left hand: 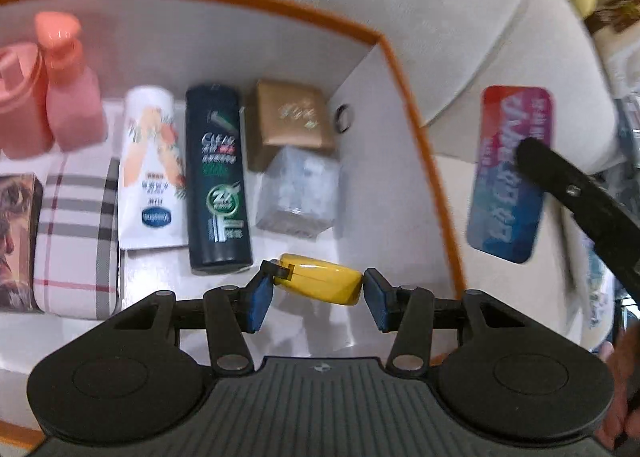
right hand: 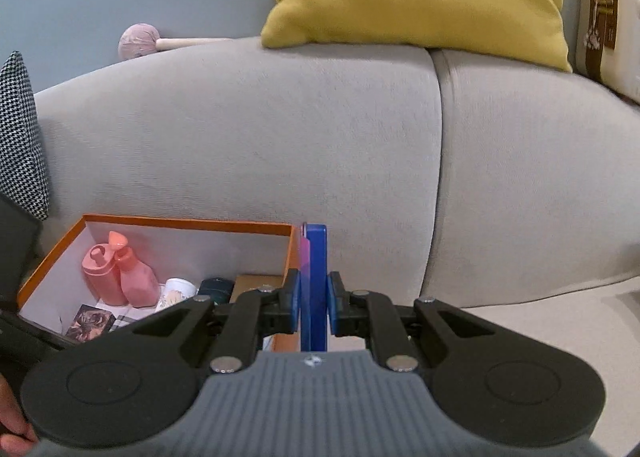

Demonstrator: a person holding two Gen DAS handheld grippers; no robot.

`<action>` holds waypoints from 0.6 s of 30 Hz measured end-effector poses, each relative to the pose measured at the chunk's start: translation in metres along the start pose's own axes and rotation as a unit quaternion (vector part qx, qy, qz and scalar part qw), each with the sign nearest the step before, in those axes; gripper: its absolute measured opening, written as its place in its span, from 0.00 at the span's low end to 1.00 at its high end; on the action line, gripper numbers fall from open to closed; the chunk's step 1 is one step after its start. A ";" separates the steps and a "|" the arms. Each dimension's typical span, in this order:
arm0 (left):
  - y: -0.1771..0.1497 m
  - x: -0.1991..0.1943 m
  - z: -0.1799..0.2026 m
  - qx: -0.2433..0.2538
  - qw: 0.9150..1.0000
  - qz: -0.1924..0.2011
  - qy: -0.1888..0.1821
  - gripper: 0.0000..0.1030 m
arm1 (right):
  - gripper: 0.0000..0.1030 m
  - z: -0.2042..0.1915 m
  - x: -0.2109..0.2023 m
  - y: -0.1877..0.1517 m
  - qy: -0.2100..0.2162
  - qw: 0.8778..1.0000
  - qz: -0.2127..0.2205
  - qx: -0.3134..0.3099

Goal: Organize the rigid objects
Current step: 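Lift the tape measure over the orange box with the left gripper while the right lifts the card pack, then lower the tape measure into the box and open the left gripper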

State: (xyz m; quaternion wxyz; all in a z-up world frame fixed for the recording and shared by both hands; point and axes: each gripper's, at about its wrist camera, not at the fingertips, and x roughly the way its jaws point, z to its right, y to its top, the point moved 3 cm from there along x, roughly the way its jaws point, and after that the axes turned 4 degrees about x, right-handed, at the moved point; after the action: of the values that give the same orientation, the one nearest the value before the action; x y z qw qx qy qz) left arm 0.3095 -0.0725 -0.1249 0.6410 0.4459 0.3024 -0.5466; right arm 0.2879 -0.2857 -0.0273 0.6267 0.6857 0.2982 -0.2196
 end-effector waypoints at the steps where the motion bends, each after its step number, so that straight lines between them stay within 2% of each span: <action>1: 0.001 0.004 0.000 -0.001 1.000 -0.002 0.004 0.55 | 0.13 0.000 0.002 -0.001 0.003 1.000 -0.003 0.000; 6: 0.004 0.013 -0.001 -0.019 1.000 -0.006 0.008 0.55 | 0.13 -0.002 0.009 -0.003 0.012 1.000 -0.009 -0.004; 7: 0.005 0.012 0.001 -0.017 1.000 0.002 0.006 0.55 | 0.13 -0.002 0.009 -0.003 0.012 1.000 -0.009 -0.005; 10: 0.003 0.012 0.006 0.003 1.000 0.011 0.028 0.55 | 0.13 -0.004 0.008 -0.004 0.013 1.000 -0.012 -0.008; 12: 0.002 0.017 0.007 0.002 0.999 -0.009 0.037 0.56 | 0.13 -0.004 0.007 -0.005 0.014 1.000 -0.013 -0.009; 15: 0.002 0.024 0.004 -0.001 0.998 -0.055 0.016 0.59 | 0.13 -0.004 0.003 -0.007 0.013 1.000 -0.015 -0.009; 17: 0.004 0.021 0.000 -0.013 0.998 -0.059 0.010 0.66 | 0.13 -0.004 0.000 -0.009 0.014 1.000 -0.016 -0.011; 18: 0.006 0.017 -0.001 -0.010 0.998 -0.057 0.010 0.66 | 0.13 -0.004 -0.002 -0.010 0.014 1.000 -0.016 -0.012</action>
State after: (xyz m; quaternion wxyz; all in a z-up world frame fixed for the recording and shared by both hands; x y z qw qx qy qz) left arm 0.3190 -0.0788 -0.1388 0.6104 0.4271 0.3387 -0.5747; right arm 0.2797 -0.2812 -0.0326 0.6272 0.6759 0.3209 -0.2163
